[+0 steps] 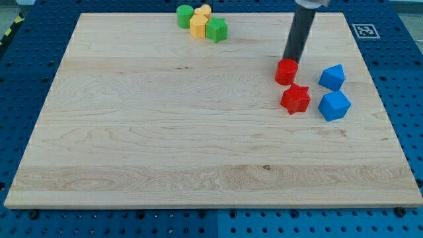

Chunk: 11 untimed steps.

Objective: Push the blue triangle into the red circle

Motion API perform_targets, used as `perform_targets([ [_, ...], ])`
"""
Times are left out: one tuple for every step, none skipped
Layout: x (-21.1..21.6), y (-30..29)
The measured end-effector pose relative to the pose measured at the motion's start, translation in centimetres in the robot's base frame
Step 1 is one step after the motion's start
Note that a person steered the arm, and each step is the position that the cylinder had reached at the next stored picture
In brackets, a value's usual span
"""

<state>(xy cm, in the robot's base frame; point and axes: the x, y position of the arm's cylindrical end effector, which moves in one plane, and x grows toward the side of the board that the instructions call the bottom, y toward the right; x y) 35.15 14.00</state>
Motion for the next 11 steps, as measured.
perform_targets([
  [1.2, -0.4],
  [-2.8, -0.4],
  [-7.2, 6.2],
  [-3.8, 17.9],
  [1.4, 20.5],
  [7.5, 19.3],
  [7.4, 14.7],
  [4.4, 8.9],
  [3.1, 7.7],
  [1.8, 5.2],
  [0.3, 2.5],
])
